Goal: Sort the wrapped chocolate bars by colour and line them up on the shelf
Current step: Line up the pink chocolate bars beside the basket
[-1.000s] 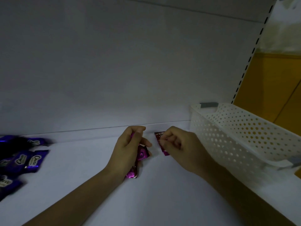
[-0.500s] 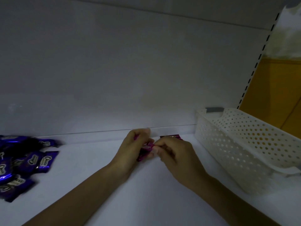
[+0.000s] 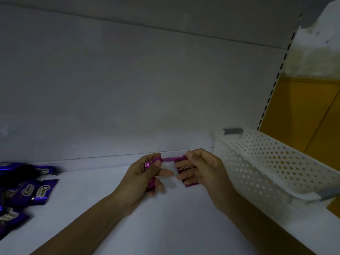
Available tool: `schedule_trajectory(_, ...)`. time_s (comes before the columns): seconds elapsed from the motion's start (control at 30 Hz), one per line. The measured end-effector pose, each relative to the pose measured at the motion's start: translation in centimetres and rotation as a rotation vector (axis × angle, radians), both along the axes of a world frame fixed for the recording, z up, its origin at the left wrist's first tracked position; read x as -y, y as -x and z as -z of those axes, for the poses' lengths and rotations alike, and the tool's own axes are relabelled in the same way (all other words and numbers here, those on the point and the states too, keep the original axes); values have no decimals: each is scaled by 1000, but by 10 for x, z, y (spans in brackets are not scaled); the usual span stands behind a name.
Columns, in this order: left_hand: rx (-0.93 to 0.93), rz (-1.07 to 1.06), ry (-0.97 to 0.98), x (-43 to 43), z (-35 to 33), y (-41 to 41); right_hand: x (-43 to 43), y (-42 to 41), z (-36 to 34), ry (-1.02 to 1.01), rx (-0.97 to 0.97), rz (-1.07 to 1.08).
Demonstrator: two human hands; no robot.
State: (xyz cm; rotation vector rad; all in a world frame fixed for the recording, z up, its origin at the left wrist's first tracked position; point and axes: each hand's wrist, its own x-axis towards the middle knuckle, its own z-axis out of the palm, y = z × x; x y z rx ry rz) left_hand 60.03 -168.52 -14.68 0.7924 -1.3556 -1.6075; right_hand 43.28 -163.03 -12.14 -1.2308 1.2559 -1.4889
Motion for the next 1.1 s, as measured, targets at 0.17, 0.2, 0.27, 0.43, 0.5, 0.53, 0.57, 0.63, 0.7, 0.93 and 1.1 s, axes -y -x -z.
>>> schedule_trajectory(0.17,0,-23,32,0,1,0,0,1,1,14,-67,27)
schedule_trajectory(0.2,6,-10,38,0,1,0,1,1,2,7,-75,28)
schedule_trajectory(0.27,53,12,82,-1,0,0,2,1,3,-5,-60,21)
schedule_trajectory(0.43,84,20,153,-2,2,0,3,9,4,-54,-36,-68)
schedule_trajectory(0.5,86,10,161,-4,2,-1,3,14,2,-73,-46,-84)
schedule_trajectory(0.53,98,1,173,-5,2,0,3,15,3,-52,-121,-51)
schedule_trajectory(0.57,116,-10,192,-6,1,1,4,16,4,-7,-244,-8)
schedule_trajectory(0.63,160,-23,243,-8,2,2,2,13,7,68,-453,-1)
schedule_trajectory(0.7,210,-22,298,-12,1,4,-3,10,6,82,-549,-40)
schedule_trajectory(0.93,219,-75,149,-16,-1,8,-8,53,-3,-132,-878,25)
schedule_trajectory(1.1,281,-69,236,-14,3,7,-10,50,5,-105,-1006,37)
